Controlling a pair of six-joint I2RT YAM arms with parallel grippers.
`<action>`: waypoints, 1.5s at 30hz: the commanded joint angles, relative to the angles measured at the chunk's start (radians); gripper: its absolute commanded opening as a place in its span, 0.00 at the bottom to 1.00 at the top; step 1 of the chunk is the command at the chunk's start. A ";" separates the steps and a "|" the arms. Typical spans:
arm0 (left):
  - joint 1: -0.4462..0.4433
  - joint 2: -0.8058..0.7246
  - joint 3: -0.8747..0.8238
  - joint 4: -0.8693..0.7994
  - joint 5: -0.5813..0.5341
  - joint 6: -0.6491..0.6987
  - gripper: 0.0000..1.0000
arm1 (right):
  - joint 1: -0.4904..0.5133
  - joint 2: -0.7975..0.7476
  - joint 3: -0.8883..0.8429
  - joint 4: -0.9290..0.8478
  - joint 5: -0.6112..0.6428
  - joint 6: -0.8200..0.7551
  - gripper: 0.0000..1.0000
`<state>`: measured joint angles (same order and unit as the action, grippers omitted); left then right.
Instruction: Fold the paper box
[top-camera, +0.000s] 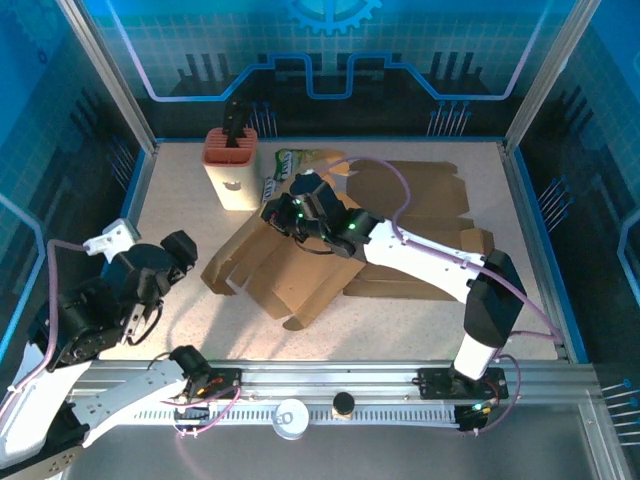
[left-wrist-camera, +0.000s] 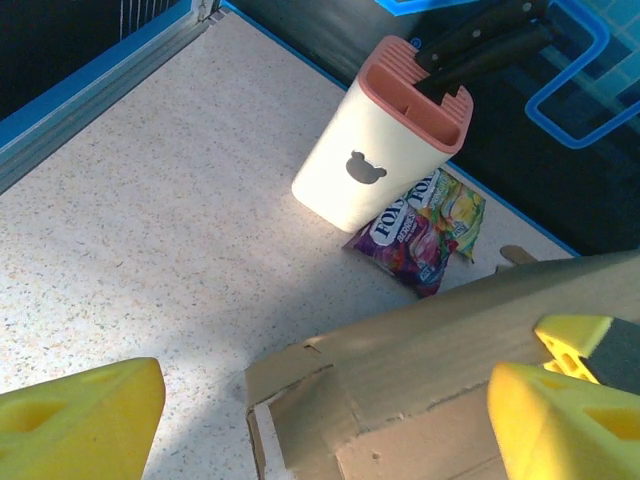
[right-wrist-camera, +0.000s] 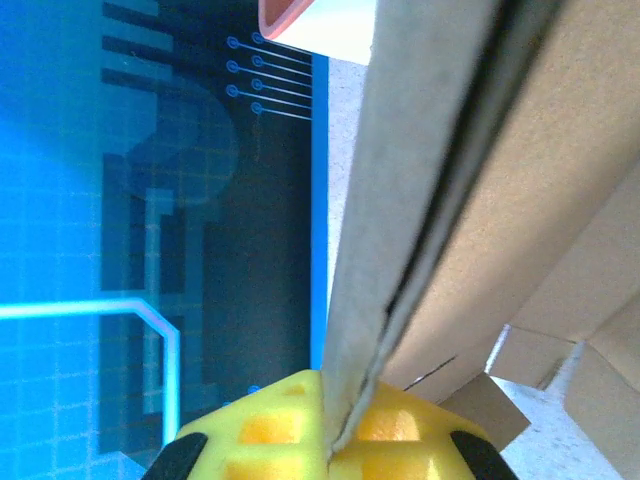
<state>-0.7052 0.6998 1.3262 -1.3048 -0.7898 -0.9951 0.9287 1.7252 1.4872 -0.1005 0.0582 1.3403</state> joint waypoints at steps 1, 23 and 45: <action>-0.003 0.018 -0.023 -0.026 -0.022 0.005 0.85 | 0.020 0.007 0.017 0.168 -0.006 0.078 0.00; -0.001 0.078 -0.125 0.072 0.086 0.036 0.83 | 0.092 0.137 -0.153 0.490 0.361 0.499 0.00; 0.337 0.066 -0.300 0.244 0.392 0.199 0.86 | -0.047 0.030 -0.314 0.429 0.170 0.347 0.00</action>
<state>-0.4442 0.7769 1.0554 -1.1023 -0.5068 -0.8688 0.8875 1.7718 1.1492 0.3752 0.2626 1.7340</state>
